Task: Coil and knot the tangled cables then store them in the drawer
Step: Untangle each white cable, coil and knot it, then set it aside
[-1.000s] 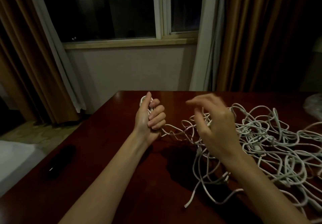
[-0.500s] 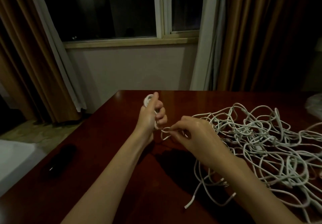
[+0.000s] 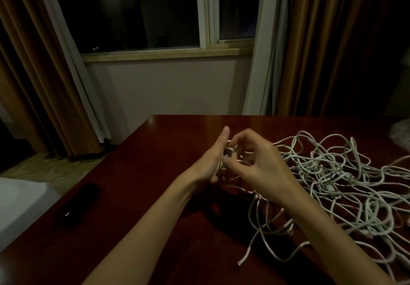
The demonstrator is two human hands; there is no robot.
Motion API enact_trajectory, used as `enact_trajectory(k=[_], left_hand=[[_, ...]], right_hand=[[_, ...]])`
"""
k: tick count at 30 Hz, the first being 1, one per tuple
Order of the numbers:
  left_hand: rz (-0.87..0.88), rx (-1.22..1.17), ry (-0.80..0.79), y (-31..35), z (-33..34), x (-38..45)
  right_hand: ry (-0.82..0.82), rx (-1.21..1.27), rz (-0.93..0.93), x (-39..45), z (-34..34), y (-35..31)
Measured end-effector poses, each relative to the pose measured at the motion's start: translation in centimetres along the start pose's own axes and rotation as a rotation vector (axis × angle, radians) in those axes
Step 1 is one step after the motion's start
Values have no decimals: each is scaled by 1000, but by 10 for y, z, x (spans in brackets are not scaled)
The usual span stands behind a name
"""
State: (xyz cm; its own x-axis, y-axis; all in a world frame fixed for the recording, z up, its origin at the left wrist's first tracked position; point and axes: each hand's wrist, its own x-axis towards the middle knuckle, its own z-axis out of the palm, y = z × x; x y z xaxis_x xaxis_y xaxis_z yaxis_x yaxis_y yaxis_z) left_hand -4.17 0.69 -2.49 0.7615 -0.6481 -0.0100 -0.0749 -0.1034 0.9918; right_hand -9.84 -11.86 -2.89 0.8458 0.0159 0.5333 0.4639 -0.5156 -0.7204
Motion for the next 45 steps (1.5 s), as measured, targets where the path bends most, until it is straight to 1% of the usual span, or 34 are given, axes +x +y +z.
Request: enact_trajectory(k=[1, 3, 5, 8, 10, 12, 15, 17, 20, 23, 25, 27, 30, 32, 34, 37, 39, 43, 45], left_hand=[[3, 19, -5, -3, -1, 2], [-3, 96, 3, -11, -1, 7], [-34, 181, 8, -17, -3, 9], [-25, 237, 0, -18, -2, 10], [32, 267, 18, -17, -1, 8], [26, 281, 11, -14, 0, 5], [-14, 316, 30, -13, 1, 2], [-33, 305, 37, -17, 2, 5], [-16, 289, 35, -19, 7, 6], [8, 268, 55, -18, 6, 10], [11, 275, 75, -17, 1, 14], [9, 246, 92, -20, -3, 16], [27, 282, 90, -17, 1, 13], [8, 308, 107, -14, 4, 11], [-18, 287, 102, -14, 6, 10], [-7, 158, 106, -14, 7, 13], [-31, 103, 114, -15, 7, 17], [-119, 147, 51, -19, 3, 18], [-119, 172, 45, -22, 0, 15]], right_hand=[[36, 32, 38, 1, -2, -1], [84, 1, 91, 2, -4, 0], [32, -37, 148, 3, -4, 2], [-53, 59, 245, 4, -1, 5], [-55, 154, 283, 4, 0, 3], [-44, 198, 295, 3, 3, 2], [-44, 128, 296, 4, 6, 3], [-37, 35, 286, 4, 6, 5], [-14, -73, 223, 2, 4, 5], [-8, -89, 175, 1, 3, 2], [-38, -93, 174, 1, 2, 3], [-49, -157, 162, 0, 4, 4], [-5, -269, 112, -4, 10, 2], [29, -326, 106, -5, 12, 3], [55, -295, 88, -4, 13, 6], [100, -154, 54, -4, 16, 7], [131, -151, 30, -2, 17, 5], [190, -176, 9, 1, 11, 10], [192, -185, 11, 2, 10, 13]])
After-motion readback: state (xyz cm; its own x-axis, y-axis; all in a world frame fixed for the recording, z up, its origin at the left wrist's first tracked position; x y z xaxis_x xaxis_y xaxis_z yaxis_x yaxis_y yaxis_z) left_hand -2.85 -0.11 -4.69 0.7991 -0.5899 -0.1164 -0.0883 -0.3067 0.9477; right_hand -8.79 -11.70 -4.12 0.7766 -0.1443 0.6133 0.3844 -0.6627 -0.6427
